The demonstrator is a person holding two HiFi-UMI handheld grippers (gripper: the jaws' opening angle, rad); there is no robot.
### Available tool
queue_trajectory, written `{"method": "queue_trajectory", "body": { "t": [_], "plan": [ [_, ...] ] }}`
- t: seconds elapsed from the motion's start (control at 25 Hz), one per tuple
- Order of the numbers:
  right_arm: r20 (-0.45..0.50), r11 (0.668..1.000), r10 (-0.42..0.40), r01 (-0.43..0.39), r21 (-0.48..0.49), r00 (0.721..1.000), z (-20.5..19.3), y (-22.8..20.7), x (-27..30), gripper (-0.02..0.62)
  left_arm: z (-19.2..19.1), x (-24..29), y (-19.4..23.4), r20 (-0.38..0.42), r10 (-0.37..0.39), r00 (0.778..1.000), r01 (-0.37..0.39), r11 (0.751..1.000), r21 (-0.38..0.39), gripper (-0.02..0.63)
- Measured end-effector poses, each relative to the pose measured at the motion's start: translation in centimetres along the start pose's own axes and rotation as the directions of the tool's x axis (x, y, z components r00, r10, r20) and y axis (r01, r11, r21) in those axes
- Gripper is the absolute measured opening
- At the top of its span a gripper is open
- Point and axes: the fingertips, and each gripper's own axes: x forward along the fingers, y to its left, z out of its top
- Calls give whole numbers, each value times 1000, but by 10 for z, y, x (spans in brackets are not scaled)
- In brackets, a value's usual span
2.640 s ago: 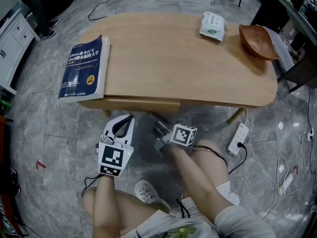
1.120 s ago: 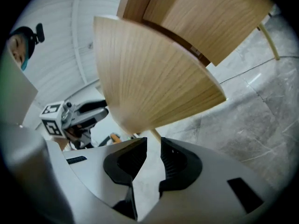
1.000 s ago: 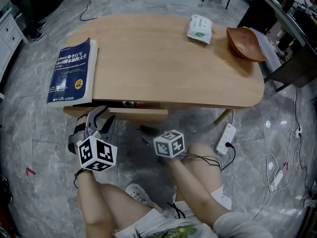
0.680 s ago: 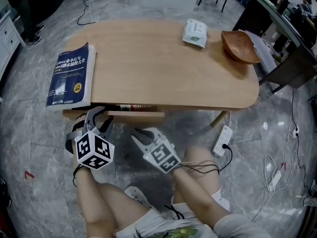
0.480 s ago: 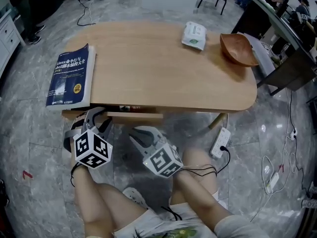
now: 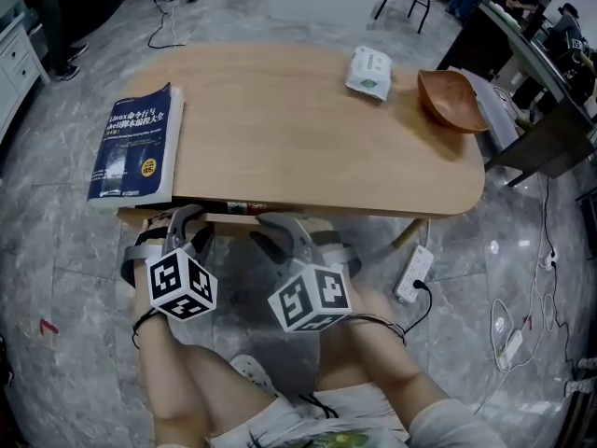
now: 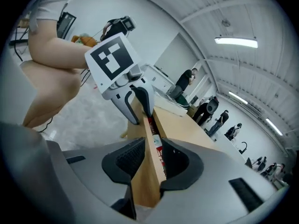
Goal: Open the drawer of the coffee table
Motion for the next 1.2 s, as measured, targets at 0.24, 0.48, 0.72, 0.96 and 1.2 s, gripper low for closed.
{"method": "queue_trajectory", "body": {
  "t": [0.24,0.48,0.72,0.96,1.2],
  "plan": [
    [-135,995,70,-79,-59,988,-3,5,22,112,0,0,1,23,12,1000,-12,1000,-4,155],
    [-216,993,99,-110,-37,971,-13,10,37,112,2,1,0,54,12,998,-10,999,-31,156],
    [-217,995,93,-98,-10,972,-13,11,40,110,1,0,0,49,27,998,-26,999,-24,155],
    [-170,995,79,-87,-40,982,-13,11,38,110,3,1,0,30,26,999,-25,999,-48,155],
    [-173,994,111,-113,-3,979,-12,17,37,100,1,-5,-5,80,8,997,3,992,-129,153]
  ]
}}
